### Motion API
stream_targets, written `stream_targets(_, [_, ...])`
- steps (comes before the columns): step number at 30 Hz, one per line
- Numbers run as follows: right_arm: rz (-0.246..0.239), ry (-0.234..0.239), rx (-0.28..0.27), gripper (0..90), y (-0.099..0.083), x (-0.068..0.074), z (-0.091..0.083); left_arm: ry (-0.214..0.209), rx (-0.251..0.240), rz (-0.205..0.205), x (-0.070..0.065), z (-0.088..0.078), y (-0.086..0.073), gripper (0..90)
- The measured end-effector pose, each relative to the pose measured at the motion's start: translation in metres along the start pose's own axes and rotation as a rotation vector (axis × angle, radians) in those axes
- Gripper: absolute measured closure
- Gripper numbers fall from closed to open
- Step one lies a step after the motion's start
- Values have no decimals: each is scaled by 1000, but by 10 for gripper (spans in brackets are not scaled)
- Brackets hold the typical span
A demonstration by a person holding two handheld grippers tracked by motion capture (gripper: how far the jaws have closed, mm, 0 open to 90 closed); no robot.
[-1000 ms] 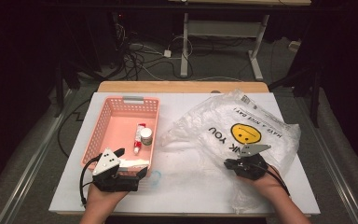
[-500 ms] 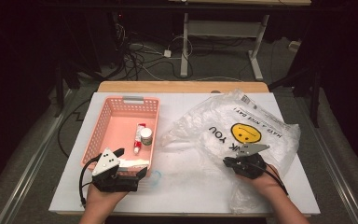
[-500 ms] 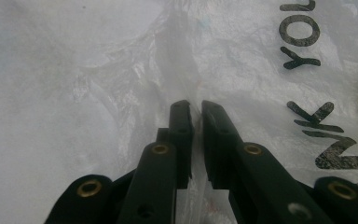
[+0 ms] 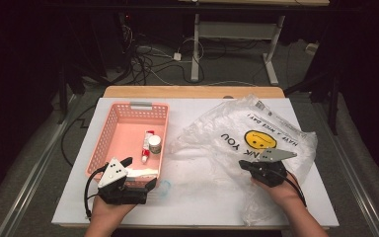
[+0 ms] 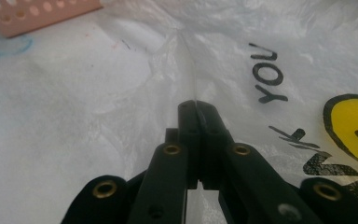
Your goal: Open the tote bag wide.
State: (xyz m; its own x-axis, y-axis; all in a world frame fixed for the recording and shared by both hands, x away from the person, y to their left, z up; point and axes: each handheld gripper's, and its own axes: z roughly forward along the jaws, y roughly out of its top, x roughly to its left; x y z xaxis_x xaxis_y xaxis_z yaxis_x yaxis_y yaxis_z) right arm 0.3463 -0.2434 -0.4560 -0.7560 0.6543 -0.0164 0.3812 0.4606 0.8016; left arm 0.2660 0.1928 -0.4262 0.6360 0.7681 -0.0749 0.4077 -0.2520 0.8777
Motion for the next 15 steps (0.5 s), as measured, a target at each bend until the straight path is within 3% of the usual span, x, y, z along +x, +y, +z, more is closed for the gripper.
stream_targets(5, [20, 1, -54, 900, 5, 1, -5, -3, -8, 3, -1, 2, 0, 0])
stream_targets(10, [72, -6, -105, 900, 14, -4, -9, -11, -5, 7, -2, 4, 1, 0])
stream_targets(15, [68, -13, -89, 900, 29, -8, -12, -23, -6, 9, -1, 7, 2, 0])
